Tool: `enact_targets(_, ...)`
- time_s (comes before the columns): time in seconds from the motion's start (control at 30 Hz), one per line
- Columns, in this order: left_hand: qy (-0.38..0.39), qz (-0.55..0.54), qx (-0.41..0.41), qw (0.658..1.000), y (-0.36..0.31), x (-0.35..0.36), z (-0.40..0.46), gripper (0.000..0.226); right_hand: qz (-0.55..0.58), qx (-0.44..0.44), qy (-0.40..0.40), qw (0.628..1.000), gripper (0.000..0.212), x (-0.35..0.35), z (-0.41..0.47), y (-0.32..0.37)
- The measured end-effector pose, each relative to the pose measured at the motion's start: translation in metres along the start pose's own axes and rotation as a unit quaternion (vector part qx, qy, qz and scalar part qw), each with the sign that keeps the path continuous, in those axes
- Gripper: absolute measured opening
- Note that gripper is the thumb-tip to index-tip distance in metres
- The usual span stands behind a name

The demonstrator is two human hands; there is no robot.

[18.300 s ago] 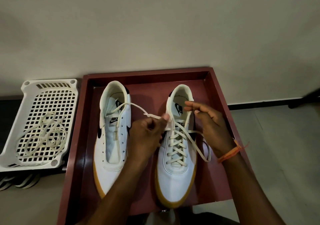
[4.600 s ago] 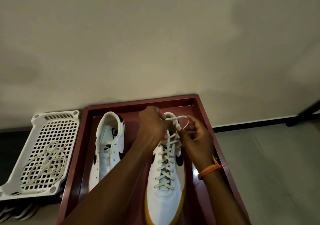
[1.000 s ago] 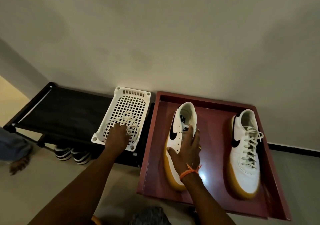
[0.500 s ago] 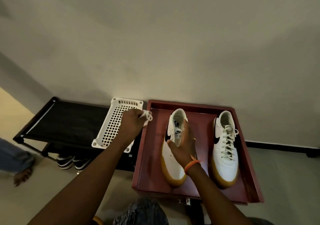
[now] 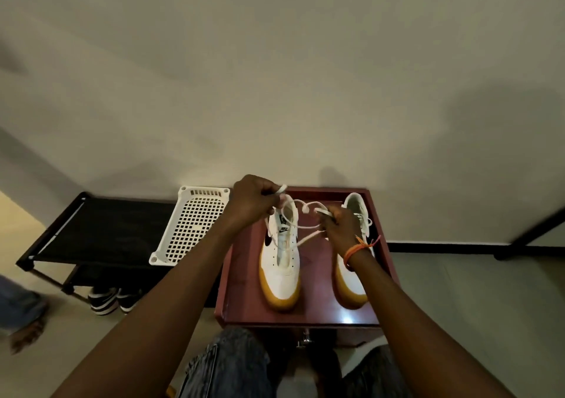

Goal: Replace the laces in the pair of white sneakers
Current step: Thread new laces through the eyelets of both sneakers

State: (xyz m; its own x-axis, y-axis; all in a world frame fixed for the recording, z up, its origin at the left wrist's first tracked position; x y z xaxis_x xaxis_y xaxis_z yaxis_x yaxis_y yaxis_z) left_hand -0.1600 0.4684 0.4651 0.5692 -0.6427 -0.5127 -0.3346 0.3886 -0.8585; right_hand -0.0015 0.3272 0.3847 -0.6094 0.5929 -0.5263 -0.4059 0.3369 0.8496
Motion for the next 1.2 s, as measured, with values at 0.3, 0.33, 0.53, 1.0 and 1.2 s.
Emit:
enact_targets(0.3,0.047,-0.121,-0.043,0.991,0.016,0.042,-0.009,0.022,-0.009,0.191,0.134,0.972,0.07,0.011,-0.018,-0.045)
enact_targets(0.33,0.063,-0.118,-0.045,0.99,0.021,0.053,-0.008,0.022,0.033,0.166,0.112,0.979,0.062,0.012,-0.015,-0.036)
enact_targets(0.53,0.108,-0.154,-0.06,0.98,0.045,0.113,-0.004,0.017,0.449,0.212,0.092,0.863,0.032,0.049,-0.013,-0.019)
enact_targets(1.0,0.034,-0.065,-0.12,0.99,0.138,0.208,-0.028,0.021,0.404,0.314,0.029,0.859,0.021,0.086,-0.014,-0.127)
enact_targets(1.2,0.124,-0.002,-0.142,0.982,0.127,0.217,-0.022,0.014,0.406,0.228,0.037,0.884,0.015,0.077,0.006,-0.112)
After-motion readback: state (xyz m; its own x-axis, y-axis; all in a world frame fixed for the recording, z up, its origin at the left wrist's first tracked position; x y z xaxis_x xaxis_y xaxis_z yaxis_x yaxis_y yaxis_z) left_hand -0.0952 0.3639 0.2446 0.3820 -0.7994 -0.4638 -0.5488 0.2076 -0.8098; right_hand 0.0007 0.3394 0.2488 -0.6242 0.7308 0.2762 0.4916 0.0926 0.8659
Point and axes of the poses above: each hand's wrist, its own z-axis towards the middle knuckle, its own x-axis out of the palm, y = z × x, the point moved 8 cm from there along z, towards the middle knuckle, and after that the axes turned 3 degrees about y, right-handed, at the moved point
